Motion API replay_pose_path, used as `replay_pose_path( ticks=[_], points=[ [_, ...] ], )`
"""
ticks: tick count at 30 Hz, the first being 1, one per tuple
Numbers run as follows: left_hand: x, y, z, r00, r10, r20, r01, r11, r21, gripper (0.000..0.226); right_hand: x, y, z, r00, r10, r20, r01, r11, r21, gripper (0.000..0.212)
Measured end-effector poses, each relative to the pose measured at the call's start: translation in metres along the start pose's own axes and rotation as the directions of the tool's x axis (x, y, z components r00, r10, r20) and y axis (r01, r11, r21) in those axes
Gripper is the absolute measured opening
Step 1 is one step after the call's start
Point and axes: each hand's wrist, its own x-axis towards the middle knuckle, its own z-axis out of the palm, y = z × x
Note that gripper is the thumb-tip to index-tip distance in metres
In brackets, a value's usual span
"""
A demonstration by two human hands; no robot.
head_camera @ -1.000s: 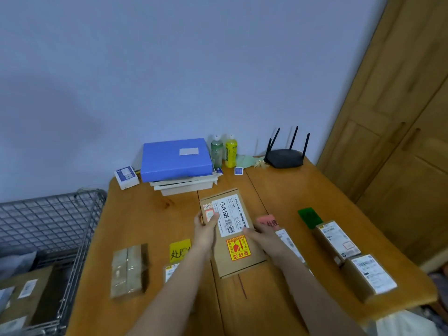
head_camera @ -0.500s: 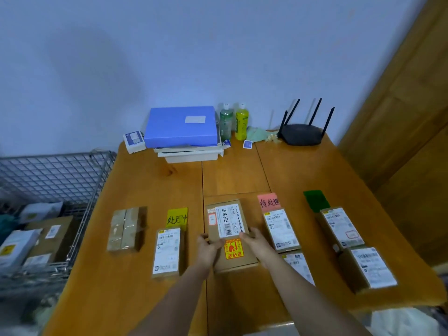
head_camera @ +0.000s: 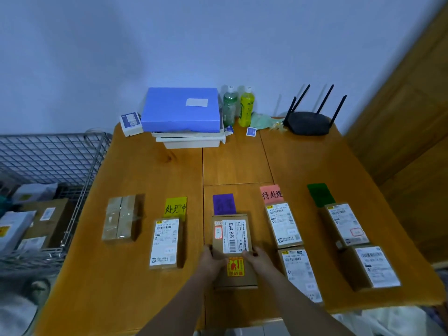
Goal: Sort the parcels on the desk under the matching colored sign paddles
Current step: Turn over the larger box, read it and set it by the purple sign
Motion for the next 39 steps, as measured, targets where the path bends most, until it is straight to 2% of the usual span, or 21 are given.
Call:
replay_pose_path(
  ticks=[5, 12, 20, 24, 26, 31, 34, 37, 39],
  points=[
    [0.010, -0.006, -0.002, 1.000, -0.026, 0.001, 0.026, 0.999, 0.036, 0.067, 0.008, -0.012, 0.006, 1.000, 0.000, -0.023, -0.003, 0.996, -0.094, 0.041],
    [0.018, -0.009, -0.007, 0.996, -0.076, 0.045, 0.074, 0.996, 0.050, 0.061, 0.019, -0.008, 0.012, 0.998, 0.056, -0.020, -0.058, 0.988, -0.140, 0.054],
    [0.019, -0.006, -0.004, 0.997, -0.038, 0.067, 0.031, 0.995, 0.099, 0.073, 0.022, -0.010, 0.012, 0.995, 0.033, -0.096, -0.049, 0.983, -0.176, 0.043],
    [0.017, -0.009, -0.006, 0.997, -0.025, 0.078, 0.017, 0.995, 0.099, 0.079, 0.020, -0.010, 0.014, 0.991, 0.020, -0.130, -0.048, 0.975, -0.215, 0.048],
    [0.017, -0.012, -0.009, 0.995, -0.027, 0.100, 0.017, 0.995, 0.094, 0.083, 0.021, -0.009, 0.014, 0.989, 0.014, -0.146, -0.046, 0.974, -0.221, 0.043],
    [0.015, -0.006, -0.016, 0.986, -0.054, 0.156, 0.040, 0.995, 0.096, 0.078, 0.024, -0.011, 0.015, 0.983, -0.010, -0.182, -0.037, 0.967, -0.252, 0.034],
    [0.011, 0.006, -0.023, 0.995, -0.047, 0.089, 0.041, 0.997, 0.060, 0.065, 0.022, -0.023, 0.014, 0.962, -0.077, -0.262, -0.025, 0.930, -0.367, 0.033],
    [0.006, 0.034, -0.038, 0.992, -0.016, -0.127, 0.012, 0.999, -0.036, 0.051, 0.022, -0.046, 0.016, 0.917, -0.203, -0.344, 0.003, 0.865, -0.502, 0.037],
    [0.008, 0.054, -0.056, 0.971, 0.031, -0.236, -0.039, 0.999, -0.031, 0.038, 0.022, -0.068, 0.025, 0.896, -0.288, -0.337, 0.069, 0.841, -0.537, 0.036]
  ],
)
